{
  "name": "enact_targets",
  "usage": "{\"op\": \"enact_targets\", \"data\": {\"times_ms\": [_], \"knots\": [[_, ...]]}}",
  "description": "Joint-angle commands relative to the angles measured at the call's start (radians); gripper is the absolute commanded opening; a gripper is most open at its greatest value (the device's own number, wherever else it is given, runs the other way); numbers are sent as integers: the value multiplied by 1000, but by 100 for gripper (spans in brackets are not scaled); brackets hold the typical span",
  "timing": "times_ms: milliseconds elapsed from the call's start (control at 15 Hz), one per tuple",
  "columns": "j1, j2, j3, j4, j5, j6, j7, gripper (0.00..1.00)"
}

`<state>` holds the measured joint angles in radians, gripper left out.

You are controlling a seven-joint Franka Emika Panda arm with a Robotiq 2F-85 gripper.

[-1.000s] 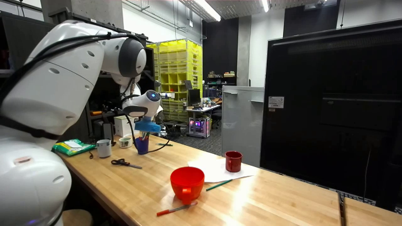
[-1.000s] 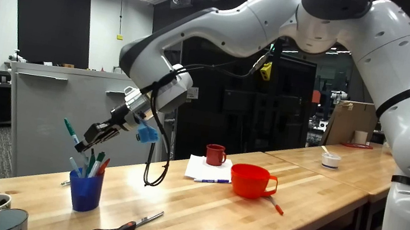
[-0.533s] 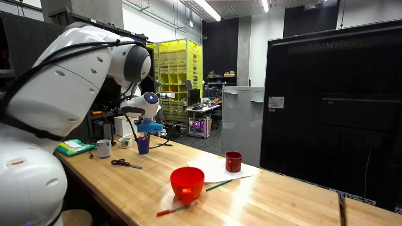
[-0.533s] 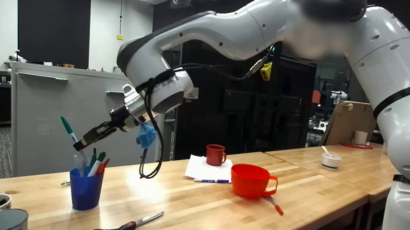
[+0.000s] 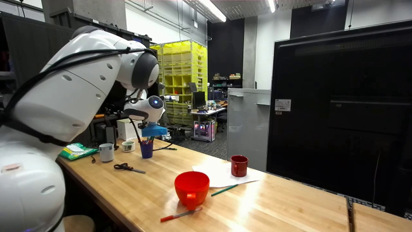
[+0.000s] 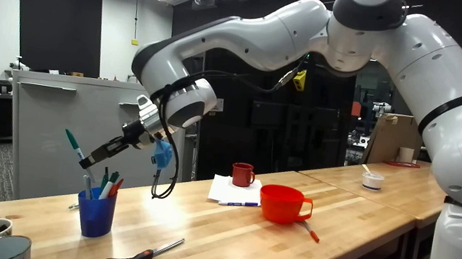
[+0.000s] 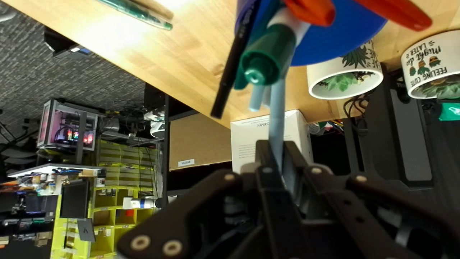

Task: Put the pen inside cup

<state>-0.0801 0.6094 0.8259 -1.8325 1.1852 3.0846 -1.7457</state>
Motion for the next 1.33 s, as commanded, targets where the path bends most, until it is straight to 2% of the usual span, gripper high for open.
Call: {"op": "enact_targets", "data": {"times_ms": [0, 467, 533, 667, 867, 1067, 1133, 1267], "knots": [[0, 1, 1, 0, 0, 0, -1, 11], [0, 2, 3, 1, 0, 3, -3, 11], [0, 2, 3, 1, 0, 3, -4, 3], [-27, 26, 47, 32, 39, 27, -52, 3], [-84, 59, 152, 87, 155, 87, -150, 3], [-149, 92, 272, 168, 332, 147, -323, 3], [-164, 101, 298, 203, 402, 158, -394, 3], [-172, 100, 295, 270, 554, 138, -525, 3]]}}
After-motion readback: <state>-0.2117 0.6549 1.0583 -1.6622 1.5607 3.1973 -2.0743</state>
